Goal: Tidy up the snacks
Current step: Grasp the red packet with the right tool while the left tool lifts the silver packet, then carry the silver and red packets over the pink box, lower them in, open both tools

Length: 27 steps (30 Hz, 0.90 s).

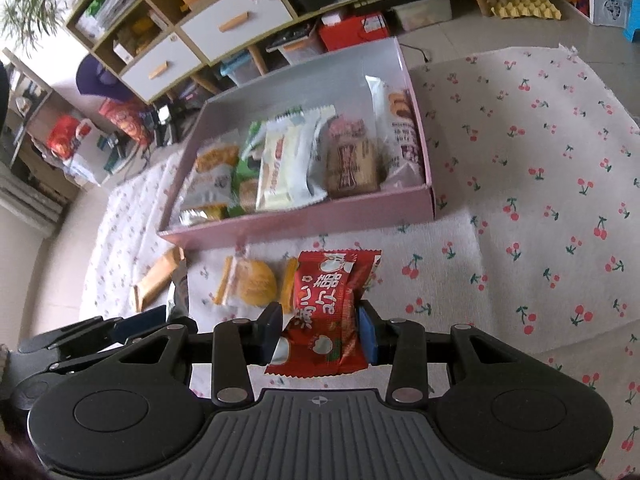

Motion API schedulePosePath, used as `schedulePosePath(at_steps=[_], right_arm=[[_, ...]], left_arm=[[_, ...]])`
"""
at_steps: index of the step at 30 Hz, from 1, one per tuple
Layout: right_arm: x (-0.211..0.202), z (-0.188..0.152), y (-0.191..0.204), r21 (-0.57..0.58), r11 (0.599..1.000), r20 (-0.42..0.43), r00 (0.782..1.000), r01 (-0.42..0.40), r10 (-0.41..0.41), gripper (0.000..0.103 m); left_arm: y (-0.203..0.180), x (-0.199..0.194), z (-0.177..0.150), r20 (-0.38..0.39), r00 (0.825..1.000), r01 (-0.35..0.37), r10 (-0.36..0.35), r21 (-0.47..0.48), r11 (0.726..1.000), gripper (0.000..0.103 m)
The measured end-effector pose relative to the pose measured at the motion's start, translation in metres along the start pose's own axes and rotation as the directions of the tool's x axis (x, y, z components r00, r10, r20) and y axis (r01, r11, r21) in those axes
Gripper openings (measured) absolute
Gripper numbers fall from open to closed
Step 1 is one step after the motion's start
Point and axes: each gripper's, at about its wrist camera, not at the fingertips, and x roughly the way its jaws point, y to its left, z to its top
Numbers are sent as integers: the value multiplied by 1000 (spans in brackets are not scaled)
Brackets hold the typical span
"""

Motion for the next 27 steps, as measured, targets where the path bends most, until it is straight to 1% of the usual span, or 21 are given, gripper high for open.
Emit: schedulePosePath(at_steps=[6,10,12,17,21,25,27], right_arm=[[-12,11,-1,47,999,53,998,-22,20,38],[-20,19,0,65,998,106,994,-18,11,38],[-24,24,1,67,998,135,991,-7,-2,38],[-26,43,7,61,998,180,984,3,-14,38],[-21,59,11,56,998,208,978,6,-18,38],[-14,65,13,34,999,245,969,14,-22,38],[-8,67,13,23,999,239,971,23,-28,39]], left_arm=[[-2,-6,16,67,998,-10,14,-53,999,29],[-1,-4,26,100,995,2,8,-101,995,29],[-1,-2,30,105,994,-5,18,-118,993,29],[-8,5,49,123,990,-57,68,-86,995,29],[-14,8,66,152,982,-101,108,-55,993,29],[-13,10,67,195,975,-100,109,-56,993,29],[-12,17,65,201,975,-89,97,-48,995,29]])
